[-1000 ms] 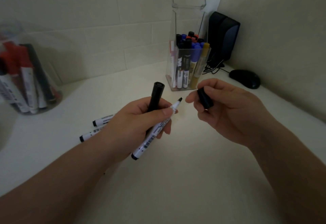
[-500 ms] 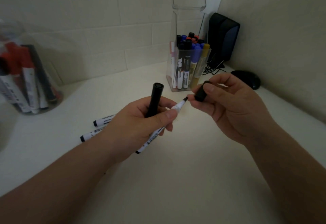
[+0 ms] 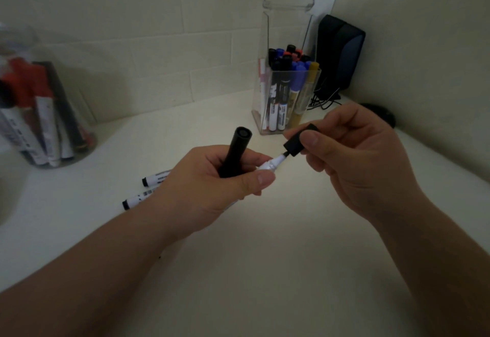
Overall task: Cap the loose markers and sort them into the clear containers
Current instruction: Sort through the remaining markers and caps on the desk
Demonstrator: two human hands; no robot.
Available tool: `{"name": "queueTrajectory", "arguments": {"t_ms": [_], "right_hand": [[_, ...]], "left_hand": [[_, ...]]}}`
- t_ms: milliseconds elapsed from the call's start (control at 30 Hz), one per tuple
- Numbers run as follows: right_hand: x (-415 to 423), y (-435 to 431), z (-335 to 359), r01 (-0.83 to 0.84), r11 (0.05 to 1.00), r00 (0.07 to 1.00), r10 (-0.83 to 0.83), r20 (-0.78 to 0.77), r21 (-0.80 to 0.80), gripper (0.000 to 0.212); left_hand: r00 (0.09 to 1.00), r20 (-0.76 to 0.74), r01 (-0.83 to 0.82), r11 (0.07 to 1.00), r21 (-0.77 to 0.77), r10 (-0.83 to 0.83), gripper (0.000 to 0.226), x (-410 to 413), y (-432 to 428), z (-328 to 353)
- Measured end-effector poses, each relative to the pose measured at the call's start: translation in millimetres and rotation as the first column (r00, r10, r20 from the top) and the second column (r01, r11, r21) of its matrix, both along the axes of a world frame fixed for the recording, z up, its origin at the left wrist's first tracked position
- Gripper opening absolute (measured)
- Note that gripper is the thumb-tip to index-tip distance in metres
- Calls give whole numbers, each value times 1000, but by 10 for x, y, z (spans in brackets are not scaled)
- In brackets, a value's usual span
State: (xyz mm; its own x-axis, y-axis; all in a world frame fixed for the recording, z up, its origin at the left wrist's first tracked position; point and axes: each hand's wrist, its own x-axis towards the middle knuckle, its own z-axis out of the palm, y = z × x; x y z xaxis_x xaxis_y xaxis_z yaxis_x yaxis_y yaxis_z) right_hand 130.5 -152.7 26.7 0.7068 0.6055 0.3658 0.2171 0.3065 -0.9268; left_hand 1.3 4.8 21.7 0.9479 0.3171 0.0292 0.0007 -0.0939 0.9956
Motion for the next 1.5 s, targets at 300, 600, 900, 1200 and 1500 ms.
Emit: {"name": "queueTrajectory", "arguments": {"t_ms": [300, 600, 900, 1200, 1500], "right_hand": [[70, -15, -16, -80, 994, 975, 93, -202, 74, 36], [100, -56, -35, -259, 964, 915, 227, -334, -54, 27], [85, -61, -45, -208, 965, 961, 171, -216, -160, 32], [72, -116, 6, -31, 986, 997, 41, 63, -164, 25], [-20, -186, 142, 27, 823, 932, 184, 311, -568, 21]], "left_hand": [[1000, 4, -1, 1000, 17, 1, 9, -15, -1, 27], [1000, 20, 8, 1000, -10, -8, 4, -19, -2, 25], [1000, 29, 11, 1000, 5, -11, 19, -8, 26, -22], [1000, 10, 10, 997, 73, -11, 16, 5, 61, -60], [988, 72, 69, 805, 589, -137, 29, 16, 144, -182]]}}
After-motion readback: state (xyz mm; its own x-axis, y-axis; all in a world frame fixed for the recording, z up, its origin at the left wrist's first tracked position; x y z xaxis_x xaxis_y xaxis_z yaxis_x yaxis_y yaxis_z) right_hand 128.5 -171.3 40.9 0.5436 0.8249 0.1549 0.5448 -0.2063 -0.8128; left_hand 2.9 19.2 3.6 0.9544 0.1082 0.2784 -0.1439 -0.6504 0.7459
